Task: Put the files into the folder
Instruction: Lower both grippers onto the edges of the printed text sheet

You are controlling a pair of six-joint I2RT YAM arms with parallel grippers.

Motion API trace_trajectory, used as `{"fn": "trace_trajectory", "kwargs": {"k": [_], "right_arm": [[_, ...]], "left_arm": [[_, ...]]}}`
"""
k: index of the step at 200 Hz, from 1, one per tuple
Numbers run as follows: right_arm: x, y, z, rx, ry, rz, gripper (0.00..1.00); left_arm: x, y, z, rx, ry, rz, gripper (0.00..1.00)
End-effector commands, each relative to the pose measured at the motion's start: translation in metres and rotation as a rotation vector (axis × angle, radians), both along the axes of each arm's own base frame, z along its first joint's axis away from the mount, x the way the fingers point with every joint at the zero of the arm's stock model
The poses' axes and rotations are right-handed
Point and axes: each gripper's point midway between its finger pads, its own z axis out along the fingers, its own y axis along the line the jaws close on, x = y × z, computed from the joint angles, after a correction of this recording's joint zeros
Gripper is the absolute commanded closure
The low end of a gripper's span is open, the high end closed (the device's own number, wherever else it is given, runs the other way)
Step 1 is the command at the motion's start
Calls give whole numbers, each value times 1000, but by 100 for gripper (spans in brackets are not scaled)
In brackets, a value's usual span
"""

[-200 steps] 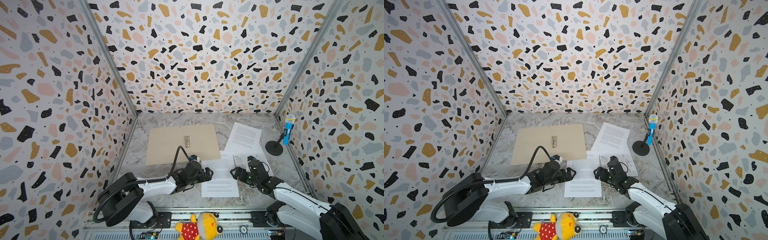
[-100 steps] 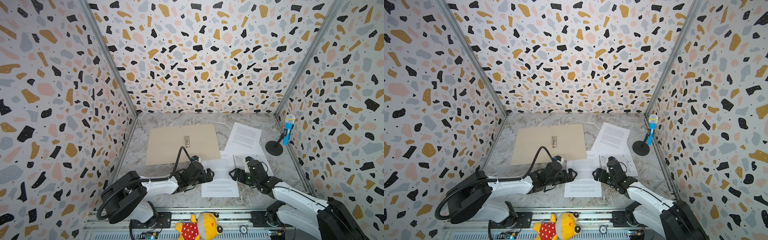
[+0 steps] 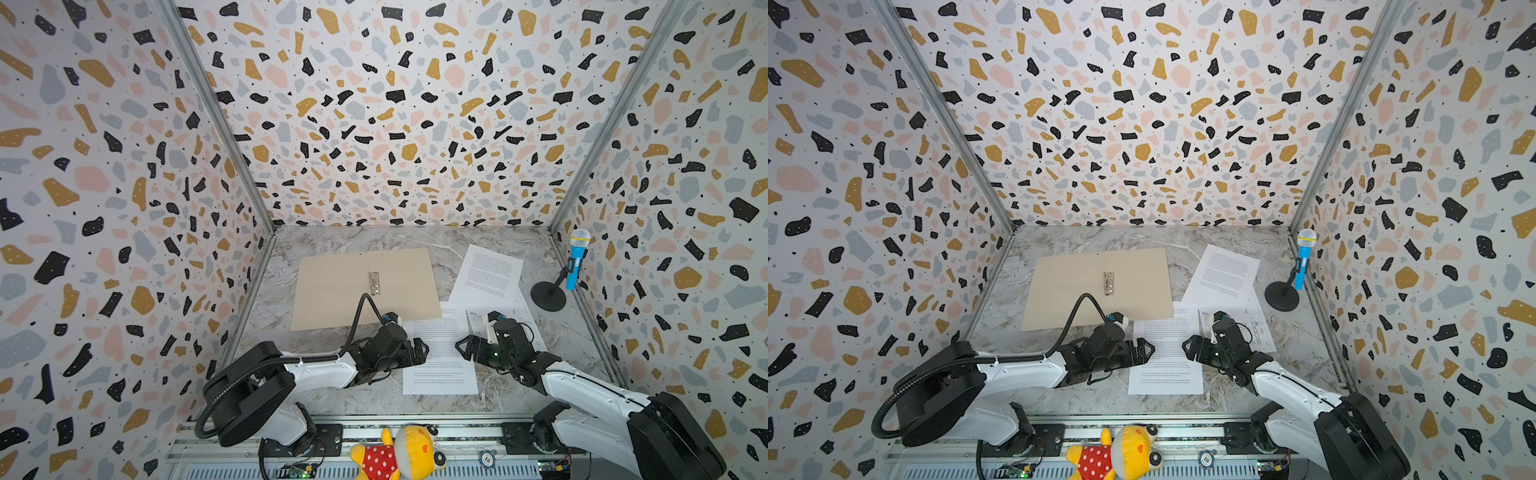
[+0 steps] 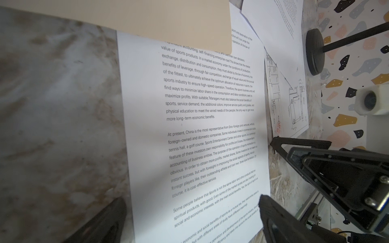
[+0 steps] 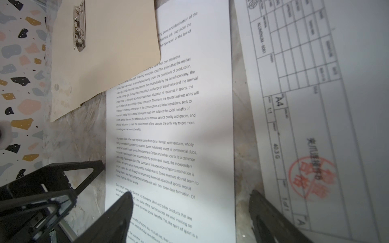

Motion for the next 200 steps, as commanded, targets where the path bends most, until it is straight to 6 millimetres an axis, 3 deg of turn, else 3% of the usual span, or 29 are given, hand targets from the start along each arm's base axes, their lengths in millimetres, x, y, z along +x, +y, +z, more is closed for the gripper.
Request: {"fn": "trace_trajectory", "kwargs": {"k": [1,127,160,200], "right_arm": [[-10,0,-8,-14,48,20,13],[-21,5,-18,78,98,15,15],[-18,-6,-17,10,88,-11,14],[-15,-9,-11,-5,71,-12,13]], "left_arm": [[4,-14,14,-56,-26,-18,0],[3,-24,14,-111,-6,-28,0],[7,-8,15,-15,-43,-4,0],[14,5,30,51,-101,16,0]]}}
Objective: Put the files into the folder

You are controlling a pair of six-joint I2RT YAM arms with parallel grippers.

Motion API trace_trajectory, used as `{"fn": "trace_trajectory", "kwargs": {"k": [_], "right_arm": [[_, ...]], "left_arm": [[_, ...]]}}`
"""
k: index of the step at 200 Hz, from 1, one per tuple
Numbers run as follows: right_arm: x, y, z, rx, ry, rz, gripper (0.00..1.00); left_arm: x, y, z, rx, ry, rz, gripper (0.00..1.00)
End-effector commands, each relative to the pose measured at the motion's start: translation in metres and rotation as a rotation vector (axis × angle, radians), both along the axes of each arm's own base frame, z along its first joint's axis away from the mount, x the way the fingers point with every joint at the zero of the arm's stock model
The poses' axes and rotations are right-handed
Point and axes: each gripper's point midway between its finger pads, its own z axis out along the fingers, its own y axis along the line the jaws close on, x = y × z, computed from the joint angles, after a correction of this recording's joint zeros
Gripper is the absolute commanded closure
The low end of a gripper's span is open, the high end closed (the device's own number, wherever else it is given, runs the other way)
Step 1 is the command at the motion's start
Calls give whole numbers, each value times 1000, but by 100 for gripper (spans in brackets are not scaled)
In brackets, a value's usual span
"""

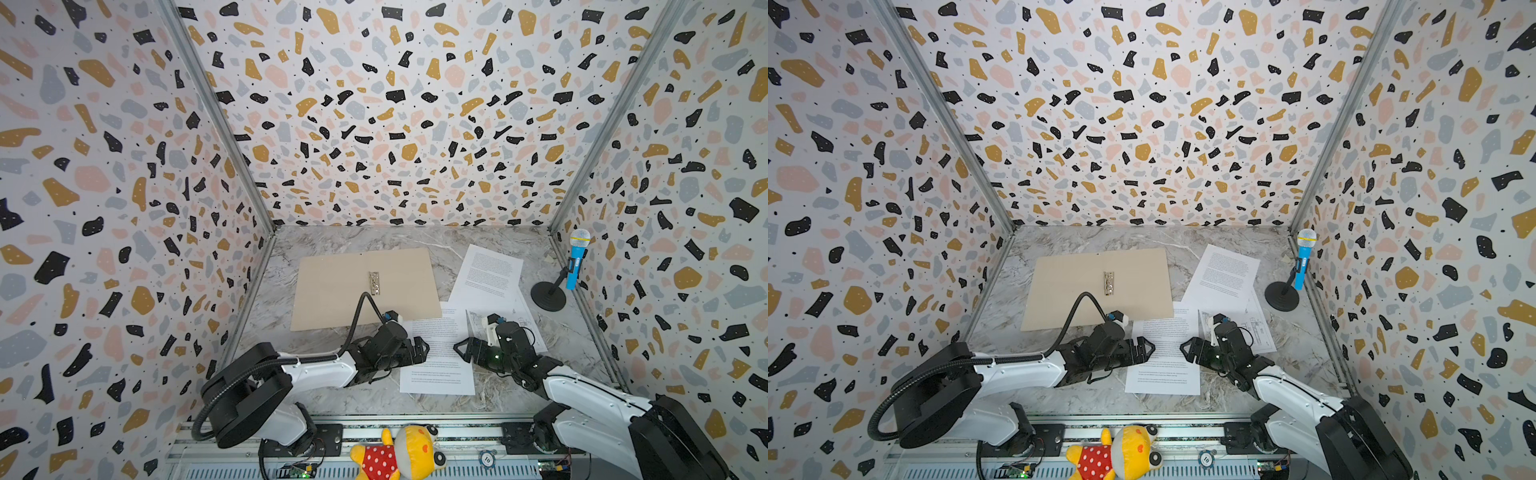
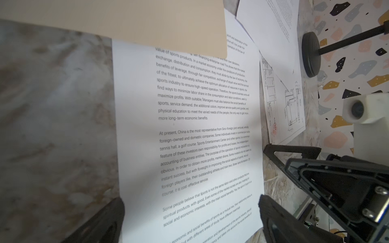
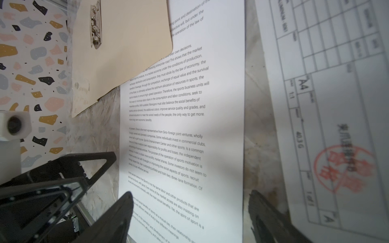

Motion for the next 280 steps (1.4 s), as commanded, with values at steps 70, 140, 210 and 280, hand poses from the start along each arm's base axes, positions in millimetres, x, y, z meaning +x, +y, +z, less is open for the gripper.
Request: {"fn": "trace_trajectory", "kwargs": {"k": [70,140,210,280], "right_arm": [[-9,-10,-16,-71,80,-4,12],[-10,-5,-19,-60,105,16,11],[-16,4,-18,23,128,24,10],[-22,13,-11,138,120,35,10]], "left_arm": [[4,-1,-6,61,-10,-20,0],[-3,-7,-18,63,28,-67,0],[-8,-17,-16,1,46,-96,0],[-7,-22,-10,-57,34,-87,0]]}}
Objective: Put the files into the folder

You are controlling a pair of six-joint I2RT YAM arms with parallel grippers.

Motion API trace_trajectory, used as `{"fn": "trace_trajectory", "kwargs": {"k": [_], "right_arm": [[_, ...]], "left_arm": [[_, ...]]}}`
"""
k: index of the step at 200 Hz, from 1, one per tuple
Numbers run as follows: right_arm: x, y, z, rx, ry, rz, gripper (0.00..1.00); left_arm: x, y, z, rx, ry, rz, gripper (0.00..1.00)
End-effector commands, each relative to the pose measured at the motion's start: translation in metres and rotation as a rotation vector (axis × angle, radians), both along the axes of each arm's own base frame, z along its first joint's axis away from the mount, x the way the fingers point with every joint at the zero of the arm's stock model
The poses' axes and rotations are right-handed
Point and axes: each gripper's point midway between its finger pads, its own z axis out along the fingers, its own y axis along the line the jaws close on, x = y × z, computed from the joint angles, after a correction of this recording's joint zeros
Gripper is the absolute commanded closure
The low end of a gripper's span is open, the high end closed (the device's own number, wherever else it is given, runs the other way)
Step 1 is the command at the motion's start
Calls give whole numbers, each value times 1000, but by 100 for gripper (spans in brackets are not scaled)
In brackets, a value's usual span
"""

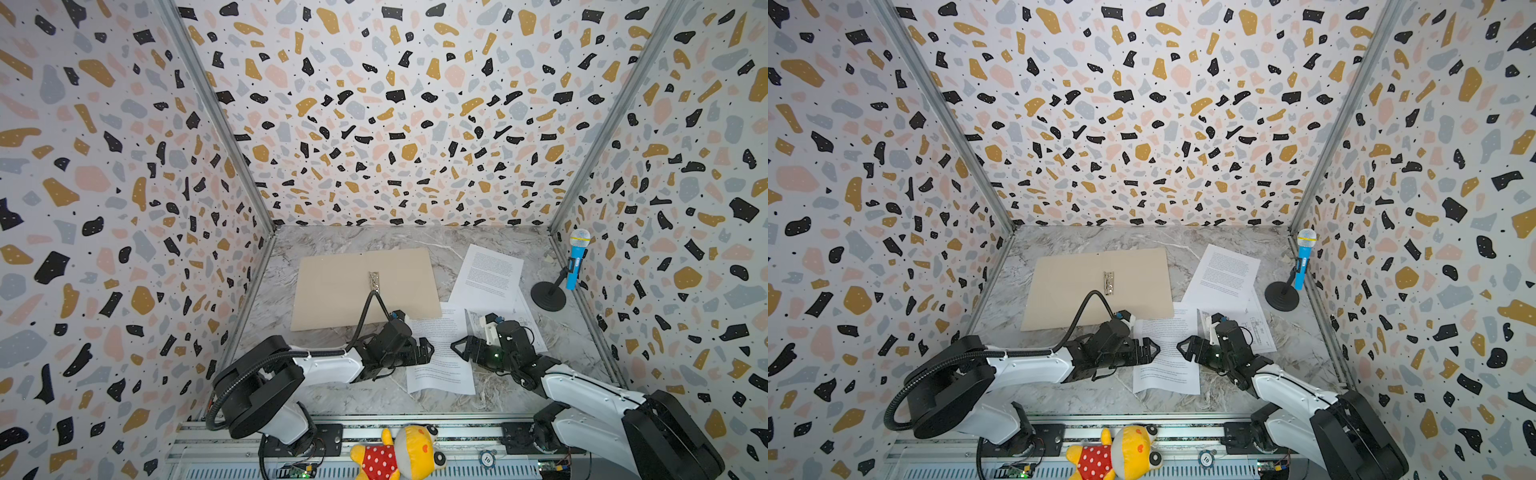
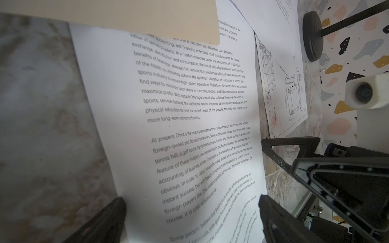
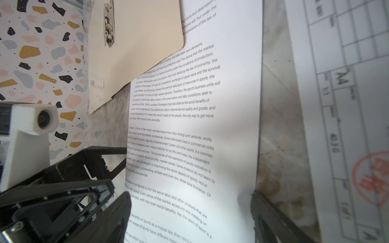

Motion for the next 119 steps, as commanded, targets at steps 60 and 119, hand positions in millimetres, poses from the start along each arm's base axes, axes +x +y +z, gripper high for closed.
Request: {"fn": "trace_trajectory", "kwargs": {"k": [60,119], "right_arm": [[-24,2,-15,98,118,-2,10],[-21,3,-8,138,108,-21,9]], "left_arm": [[-4,-9,4,-98,12,-2,0],[-5,-7,0,-89,22,4,0]]}}
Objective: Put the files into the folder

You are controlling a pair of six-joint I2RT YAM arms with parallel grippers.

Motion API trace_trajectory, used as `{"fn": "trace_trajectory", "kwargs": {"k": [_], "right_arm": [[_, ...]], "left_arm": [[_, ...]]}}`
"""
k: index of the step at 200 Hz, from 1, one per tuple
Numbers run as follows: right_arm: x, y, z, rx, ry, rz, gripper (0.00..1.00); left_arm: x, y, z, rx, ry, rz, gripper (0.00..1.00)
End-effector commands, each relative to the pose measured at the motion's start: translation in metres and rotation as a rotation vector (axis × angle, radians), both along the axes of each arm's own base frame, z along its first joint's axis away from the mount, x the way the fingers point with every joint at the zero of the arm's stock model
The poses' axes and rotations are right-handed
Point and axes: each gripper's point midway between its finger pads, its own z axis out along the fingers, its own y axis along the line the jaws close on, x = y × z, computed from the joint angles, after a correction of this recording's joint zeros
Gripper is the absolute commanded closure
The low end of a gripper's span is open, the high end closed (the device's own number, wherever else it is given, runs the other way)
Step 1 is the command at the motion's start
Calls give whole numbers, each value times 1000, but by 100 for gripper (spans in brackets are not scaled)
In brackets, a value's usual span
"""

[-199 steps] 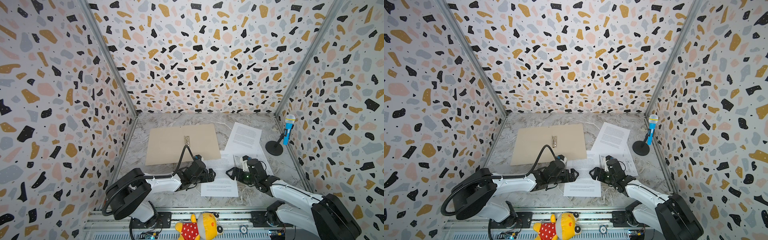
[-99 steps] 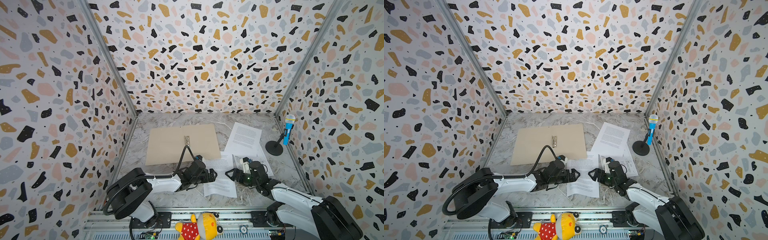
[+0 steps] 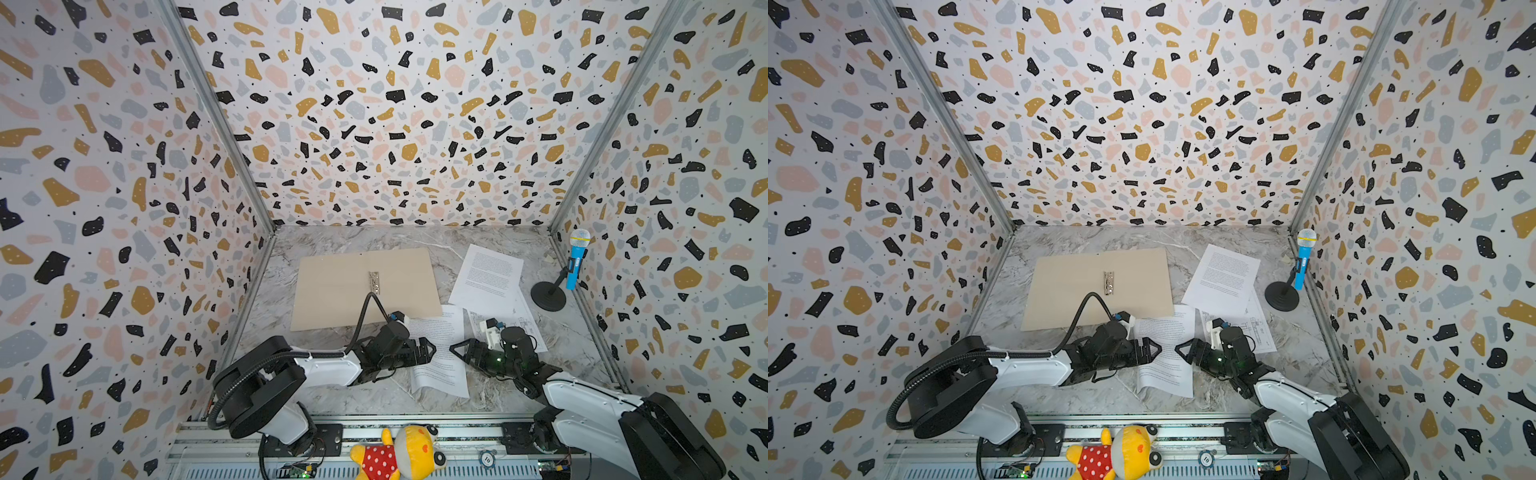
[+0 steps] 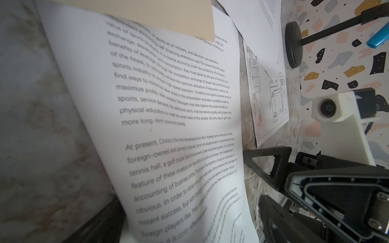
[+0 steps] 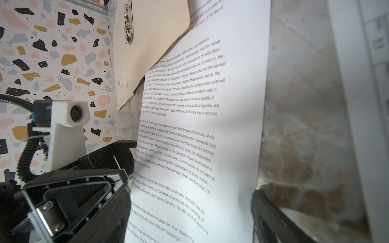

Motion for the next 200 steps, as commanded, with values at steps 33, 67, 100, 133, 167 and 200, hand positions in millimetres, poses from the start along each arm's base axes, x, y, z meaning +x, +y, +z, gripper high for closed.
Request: {"fn": "trace_trajectory", "kwargs": {"k": [33,67,100,133,167,200], "right_arm": [[-6,-6,-10,0,66,-25,9],[-3,-7,-8,7,63,-32,9],[-2,-8,-9,-5,62,-33,9],[-1,-10,-11,-25,67,-35,9],[-4,-14,-17,-60,78,-33,9],[-6,-16,-21,-75,83,-33,8]], "left_arm": [[-1,2,-6,10,13,4,1],[-1,6,-8,47,5,4,5],[0,9,-9,70,1,2,8],[1,12,-11,86,-3,2,12],[2,13,-11,94,-15,-1,15],[-1,19,-19,125,3,-1,16]]}}
